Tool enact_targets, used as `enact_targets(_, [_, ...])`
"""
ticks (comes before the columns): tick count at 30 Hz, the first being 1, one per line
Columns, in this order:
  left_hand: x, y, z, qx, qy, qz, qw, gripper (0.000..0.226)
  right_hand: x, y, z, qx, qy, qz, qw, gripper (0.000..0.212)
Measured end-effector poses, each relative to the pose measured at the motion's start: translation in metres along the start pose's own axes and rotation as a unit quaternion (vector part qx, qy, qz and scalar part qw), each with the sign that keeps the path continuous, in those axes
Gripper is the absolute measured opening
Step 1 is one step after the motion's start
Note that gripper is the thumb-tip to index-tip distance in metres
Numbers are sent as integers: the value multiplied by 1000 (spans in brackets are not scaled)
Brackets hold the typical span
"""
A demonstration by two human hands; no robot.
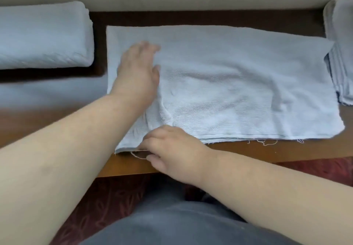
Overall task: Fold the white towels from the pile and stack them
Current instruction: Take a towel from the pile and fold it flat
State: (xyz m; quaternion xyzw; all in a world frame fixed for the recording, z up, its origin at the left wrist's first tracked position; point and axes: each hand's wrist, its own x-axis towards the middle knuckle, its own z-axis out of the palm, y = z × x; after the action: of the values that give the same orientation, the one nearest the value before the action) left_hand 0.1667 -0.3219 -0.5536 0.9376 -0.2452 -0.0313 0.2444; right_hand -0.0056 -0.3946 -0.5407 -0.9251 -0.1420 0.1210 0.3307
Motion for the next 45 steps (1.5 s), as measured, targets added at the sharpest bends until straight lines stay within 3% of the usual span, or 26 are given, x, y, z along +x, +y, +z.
enact_targets(2, [-42,13,12,-13,-62,18,998,47,-26,23,-8,-36,79,70,994,36])
enact_targets(5, [-85,17,25,46,-131,-8,990,61,-58,57,-21,-77,21,183,980,56])
enact_targets(7, [-100,17,27,81,-138,-11,987,64,-72,73,-24,-117,-12,173,978,50])
enact_targets(10, [-116,25,22,82,-142,-43,986,65,-85,81,-29,-156,3,161,974,30])
enact_targets(13, [-139,33,13,72,-115,-90,987,56,-88,89,-39,-166,-14,171,971,23])
enact_targets(16, [-155,30,3,78,-113,-130,982,45,-85,95,-45,-157,-32,187,969,24])
enact_targets(20, [-156,22,-4,122,-187,-143,964,58,-89,99,-50,-157,-15,188,969,21])
enact_targets(24, [-152,16,-5,150,-193,-134,960,67,-105,102,-53,-144,-23,177,973,22])
enact_targets(26, [-148,16,-4,160,-184,-125,962,62,-113,100,-55,-115,-39,152,981,27])
enact_targets(28, [-146,14,-5,170,-181,-121,961,50,-122,98,-58,-80,0,146,986,31])
enact_targets(31, [-139,21,-7,202,-203,-130,949,42,-149,112,-68,-99,124,232,960,39])
enact_targets(34, [-132,48,-3,290,-216,-155,919,44,-179,138,-80,-144,87,325,931,51])
enact_targets(36, [-128,77,6,319,-190,-104,923,49,-190,150,-83,-138,59,332,931,45])
enact_targets(38, [-120,108,21,284,-180,18,942,57,-192,158,-86,-126,59,319,937,36])
enact_targets(41, [-109,152,50,196,-230,147,942,56,-192,167,-93,-105,36,313,943,33])
enact_targets(45, [-98,163,73,207,-296,81,929,46,-199,178,-105,-39,24,319,947,30])
